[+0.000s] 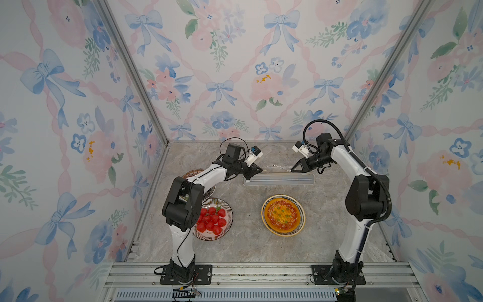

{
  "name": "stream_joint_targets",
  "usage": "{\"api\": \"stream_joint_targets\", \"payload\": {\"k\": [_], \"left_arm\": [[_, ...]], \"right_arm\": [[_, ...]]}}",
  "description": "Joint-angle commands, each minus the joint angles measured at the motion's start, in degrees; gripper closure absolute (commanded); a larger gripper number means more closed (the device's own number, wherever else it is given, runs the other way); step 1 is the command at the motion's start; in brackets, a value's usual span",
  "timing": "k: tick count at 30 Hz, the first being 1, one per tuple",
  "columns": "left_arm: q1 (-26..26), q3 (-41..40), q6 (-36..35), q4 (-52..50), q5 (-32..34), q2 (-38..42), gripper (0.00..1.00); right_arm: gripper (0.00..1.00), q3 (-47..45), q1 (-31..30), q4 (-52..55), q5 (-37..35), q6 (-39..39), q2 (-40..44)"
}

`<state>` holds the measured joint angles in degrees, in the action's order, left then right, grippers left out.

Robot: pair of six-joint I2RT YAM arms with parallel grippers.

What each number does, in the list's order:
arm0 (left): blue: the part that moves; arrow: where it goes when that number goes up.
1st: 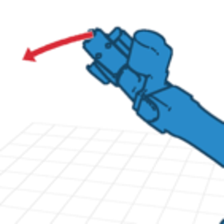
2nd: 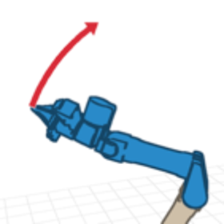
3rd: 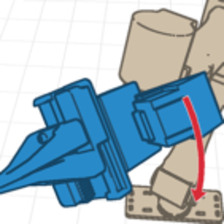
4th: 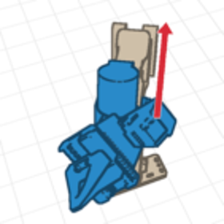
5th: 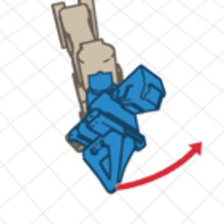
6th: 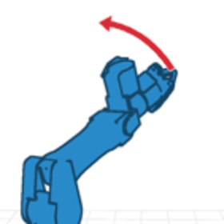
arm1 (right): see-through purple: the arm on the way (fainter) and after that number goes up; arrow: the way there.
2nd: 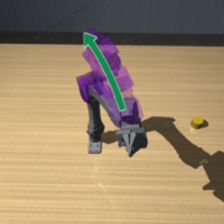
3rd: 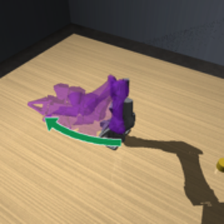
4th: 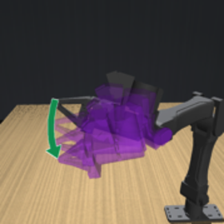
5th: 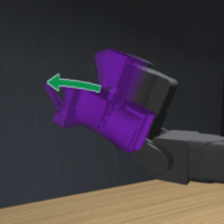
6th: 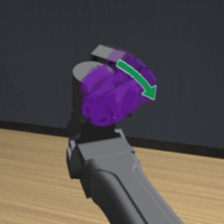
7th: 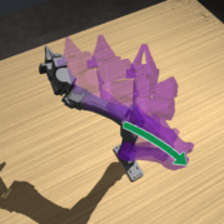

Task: Wrap the plate with plastic wrap
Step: Pull the plastic wrap from the plastic wrap cutting box.

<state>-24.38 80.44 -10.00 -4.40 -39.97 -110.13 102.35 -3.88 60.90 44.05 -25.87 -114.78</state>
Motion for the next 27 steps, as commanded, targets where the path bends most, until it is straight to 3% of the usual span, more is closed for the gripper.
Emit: {"api": "stream_joint_targets", "payload": {"k": [1, 27], "left_arm": [[0.58, 2.81, 1.55, 0.33, -1.21, 3.86, 1.0], [0.73, 9.09, 5.47, -0.28, -0.45, 6.14, 1.0]], "right_arm": [[1.0, 2.04, -0.61, -0.63, -3.26, 1.29, 4.34], [1.0, 15.38, -3.77, 0.03, -12.42, 1.26, 7.73]]}}
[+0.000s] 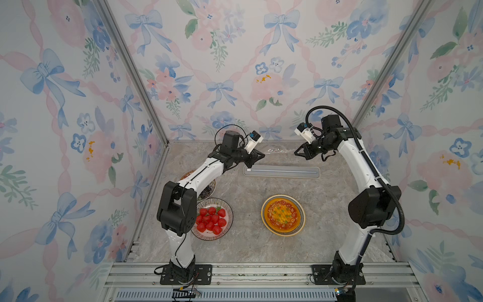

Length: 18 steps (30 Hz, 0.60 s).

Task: Wrap the plate with plastic wrap
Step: Pull the plastic wrap from the plastic wrap cutting box.

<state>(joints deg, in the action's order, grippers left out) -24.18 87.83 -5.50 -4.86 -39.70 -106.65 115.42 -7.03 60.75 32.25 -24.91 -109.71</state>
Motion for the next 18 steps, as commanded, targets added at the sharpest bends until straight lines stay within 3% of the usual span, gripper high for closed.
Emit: {"api": "stream_joint_targets", "payload": {"k": [1, 18], "left_arm": [[0.59, 1.61, 1.01, 0.2, -0.72, 2.96, 1.0], [0.8, 1.4, 1.0, -0.41, -0.15, 5.63, 1.0]], "right_arm": [[1.0, 2.52, -0.62, 0.44, -0.83, 0.21, 2.75], [1.0, 5.24, -2.36, 3.86, -3.5, -2.82, 3.61]]}}
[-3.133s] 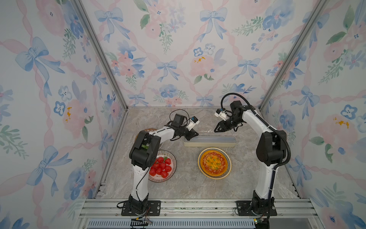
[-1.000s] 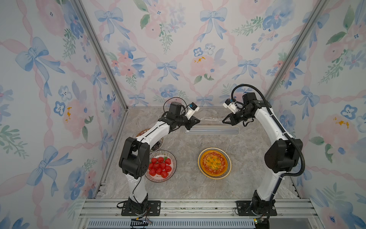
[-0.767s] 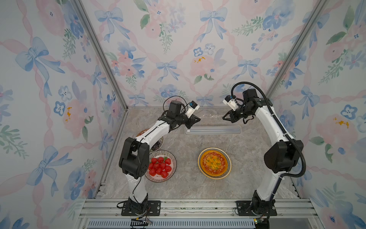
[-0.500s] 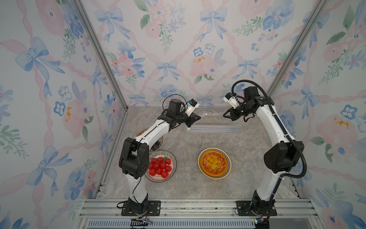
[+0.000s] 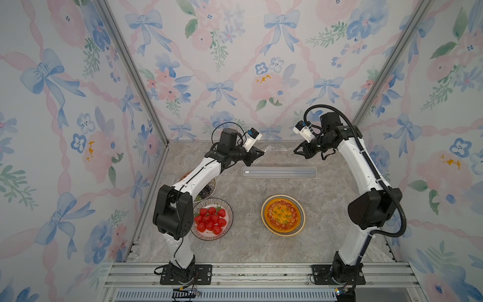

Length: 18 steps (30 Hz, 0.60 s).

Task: Wrap the plate with plastic wrap
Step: Pull the plastic wrap from the plastic wrap cutting box.

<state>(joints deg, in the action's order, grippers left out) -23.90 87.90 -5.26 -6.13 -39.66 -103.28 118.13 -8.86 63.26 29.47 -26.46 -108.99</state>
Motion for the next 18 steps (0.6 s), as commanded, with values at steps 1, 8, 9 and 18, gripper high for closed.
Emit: {"api": "stream_joint_targets", "payload": {"k": [1, 8, 9, 18], "left_arm": [[0.52, 1.45, 0.77, 0.81, -0.08, 2.46, 1.0], [0.55, 1.7, 0.69, 0.66, -0.16, 2.85, 1.0], [0.57, 1.73, 0.57, 0.63, -0.23, 3.0, 1.0], [0.53, 1.84, 0.66, 0.52, -0.11, 3.59, 1.0]], "right_arm": [[1.0, 2.76, -0.53, 1.64, -0.82, -1.39, 2.9], [1.0, 4.52, -1.2, 3.88, -2.45, -2.63, 2.73], [1.0, 4.7, -1.24, 3.97, -2.58, -2.63, 2.73], [1.0, 5.88, -1.22, 4.26, -3.02, -2.62, 3.04]]}}
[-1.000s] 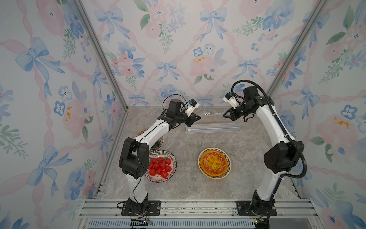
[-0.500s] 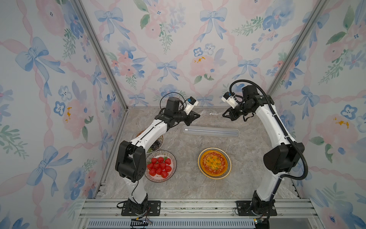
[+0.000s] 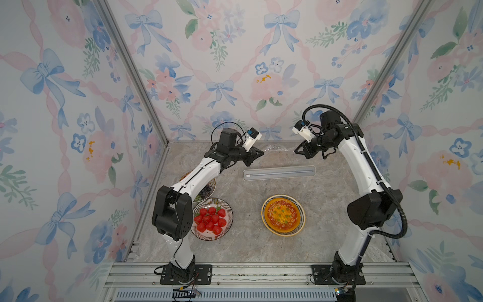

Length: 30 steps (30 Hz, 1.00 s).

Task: Wrap the plate with plastic wrap
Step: Pull the plastic wrap from the plastic wrap cutting box.

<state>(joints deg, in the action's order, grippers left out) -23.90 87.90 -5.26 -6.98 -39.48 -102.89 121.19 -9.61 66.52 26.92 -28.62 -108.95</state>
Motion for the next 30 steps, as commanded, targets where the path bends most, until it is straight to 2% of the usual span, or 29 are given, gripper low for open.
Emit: {"api": "stream_joint_targets", "payload": {"k": [1, 30], "left_arm": [[0.52, 1.85, 0.64, 1.29, -0.29, 3.28, 1.0], [-0.17, 1.11, 0.94, 0.88, 0.11, 7.4, 1.0]], "right_arm": [[1.0, 2.93, -0.48, 1.02, -0.51, -0.47, 3.05], [1.0, 2.95, -1.46, 1.09, -3.61, -0.47, 7.76]]}}
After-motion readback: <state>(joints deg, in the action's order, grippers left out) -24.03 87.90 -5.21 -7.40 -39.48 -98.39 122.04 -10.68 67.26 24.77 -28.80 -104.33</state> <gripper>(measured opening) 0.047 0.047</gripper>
